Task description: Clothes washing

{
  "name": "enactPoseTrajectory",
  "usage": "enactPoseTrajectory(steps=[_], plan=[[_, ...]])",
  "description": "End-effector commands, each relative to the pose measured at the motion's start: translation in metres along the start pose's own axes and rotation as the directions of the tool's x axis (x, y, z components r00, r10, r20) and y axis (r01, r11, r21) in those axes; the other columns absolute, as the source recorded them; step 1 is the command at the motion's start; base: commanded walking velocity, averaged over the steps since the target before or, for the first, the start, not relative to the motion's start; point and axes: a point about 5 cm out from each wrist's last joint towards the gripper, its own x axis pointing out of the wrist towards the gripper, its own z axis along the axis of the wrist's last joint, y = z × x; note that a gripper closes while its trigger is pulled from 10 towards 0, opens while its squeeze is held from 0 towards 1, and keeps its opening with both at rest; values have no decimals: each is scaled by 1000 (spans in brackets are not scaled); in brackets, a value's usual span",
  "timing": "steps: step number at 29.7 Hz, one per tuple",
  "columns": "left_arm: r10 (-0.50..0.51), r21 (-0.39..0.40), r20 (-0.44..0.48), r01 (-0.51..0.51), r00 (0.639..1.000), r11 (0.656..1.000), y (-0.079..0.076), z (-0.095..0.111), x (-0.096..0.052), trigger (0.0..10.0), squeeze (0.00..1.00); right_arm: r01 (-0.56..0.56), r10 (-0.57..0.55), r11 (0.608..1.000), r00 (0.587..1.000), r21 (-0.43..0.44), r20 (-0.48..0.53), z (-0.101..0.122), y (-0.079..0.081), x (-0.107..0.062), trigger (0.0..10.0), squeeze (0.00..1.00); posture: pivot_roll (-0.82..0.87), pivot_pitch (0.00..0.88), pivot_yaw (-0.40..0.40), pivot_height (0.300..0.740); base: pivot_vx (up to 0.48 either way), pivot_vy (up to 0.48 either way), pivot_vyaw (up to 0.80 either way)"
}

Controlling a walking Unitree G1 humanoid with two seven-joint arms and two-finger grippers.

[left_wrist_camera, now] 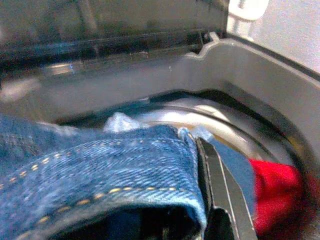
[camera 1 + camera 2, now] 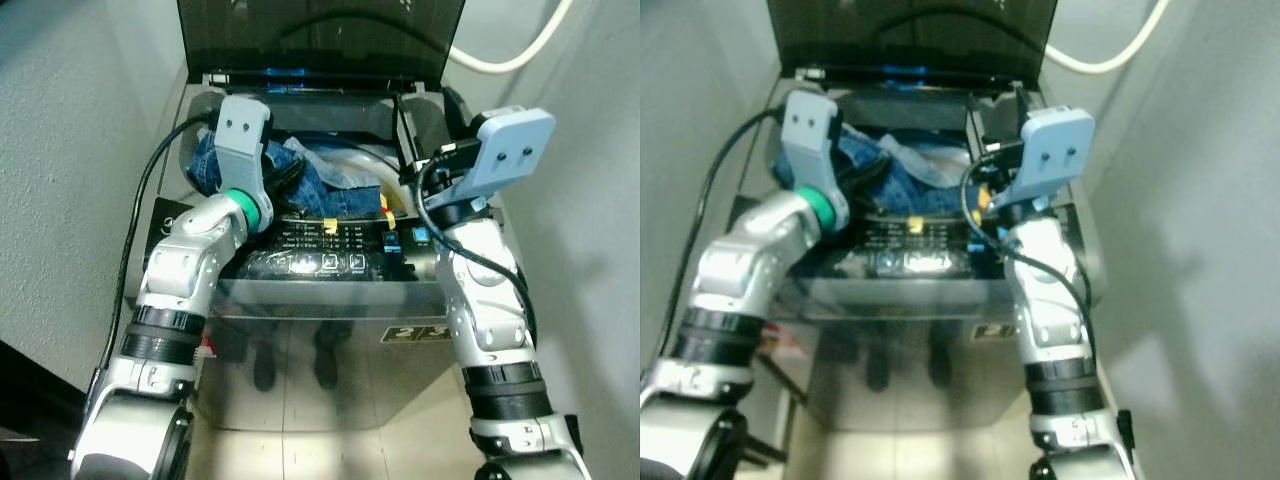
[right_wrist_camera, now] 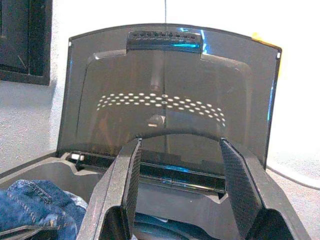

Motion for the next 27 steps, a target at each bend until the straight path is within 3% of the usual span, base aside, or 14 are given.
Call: enactPoseTrajectory(steps=[1, 2, 3, 9, 15, 16, 17, 19, 20, 21, 23, 25, 26, 27], plan=[[-57, 119, 128, 42, 990, 992, -7, 23, 13, 2588, 0, 3, -3, 1000, 1000, 2, 10, 3, 1, 0, 10000, 0, 34, 197, 52, 740, 0, 0, 0], [-57, 119, 128, 42, 990, 992, -7, 23, 13, 2588, 0, 3, -3, 1000, 1000, 2, 10, 3, 1, 0, 10000, 0, 34, 197, 52, 740, 0, 0, 0], [-107, 183, 194, 71, 975, 981, -13, 38, 24, 10000, 0, 2, -2, 1000, 1000, 1, 12, 5, 1, -1, 10000, 0, 15, 204, 59, 740, 0, 0, 0], [-235, 383, 332, 97, 914, 919, -43, 91, 49, 10000, 0, 24, -24, 1000, 999, -19, 23, 12, -2, -6, 10000, 0, -37, 223, 89, 740, 0, 0, 0], [-257, 424, 369, 84, 893, 902, -51, 107, 53, 10000, 0, 38, -37, 999, 999, -27, 26, 14, -5, -9, 10000, 0, -45, 225, 98, 740, 0, 0, 0], [-257, 399, 334, 112, 907, 910, -51, 102, 56, 10000, 0, 43, -43, 999, 999, -31, 24, 14, -5, -11, 10000, 0, -54, 222, 106, 740, 0, 0, 0], [-224, 274, 176, 171, 959, 947, -45, 66, 62, 10000, 0, 49, -49, 998, 999, -35, 22, 14, -6, -13, 10000, 0, -61, 219, 109, 740, 0, 0, 0], [-224, 274, 176, 171, 959, 947, -45, 66, 62, 10000, 0, 49, -49, 998, 999, -35, 22, 14, -6, -13, 10000, 0, -61, 219, 109, 740, 0, 0, 0], [-226, 205, 111, 201, 968, 958, -42, 49, 61, 10000, 0, 51, -50, 998, 999, -37, 21, 14, -6, -13, 10000, 0, -64, 218, 104, 740, 0, 0, 0], [-226, 205, 111, 201, 968, 958, -42, 49, 61, 10000, 0, 51, -50, 998, 999, -37, 21, 14, -6, -13, 10000, 0, -64, 218, 104, 740, 0, 0, 0], [-157, 98, -42, 161, 987, 982, -25, 11, 55, 10000, 0, 46, -46, 998, 999, -40, 17, 14, -7, -13, 10000, 0, -51, 209, 88, 740, 0, 0, 0], [-157, 98, -42, 161, 987, 982, -25, 11, 55, 10000, 0, 46, -46, 998, 999, -40, 17, 14, -7, -13, 10000, 0, -51, 209, 88, 740, 0, 0, 0], [-109, 29, -100, 113, 989, 993, -13, -3, 49, 10000, 1000, 40, -40, 998, 999, -39, 15, 14, -7, -12, 10000, 0, -40, 205, 79, 740, 0, 0, 0], [-109, 29, -100, 113, 989, 993, -13, -3, 49, 10000, 1000, 40, -40, 998, 999, -39, 15, 14, -7, -12, 10000, 0, -40, 205, 79, 740, 0, 0, 0]])
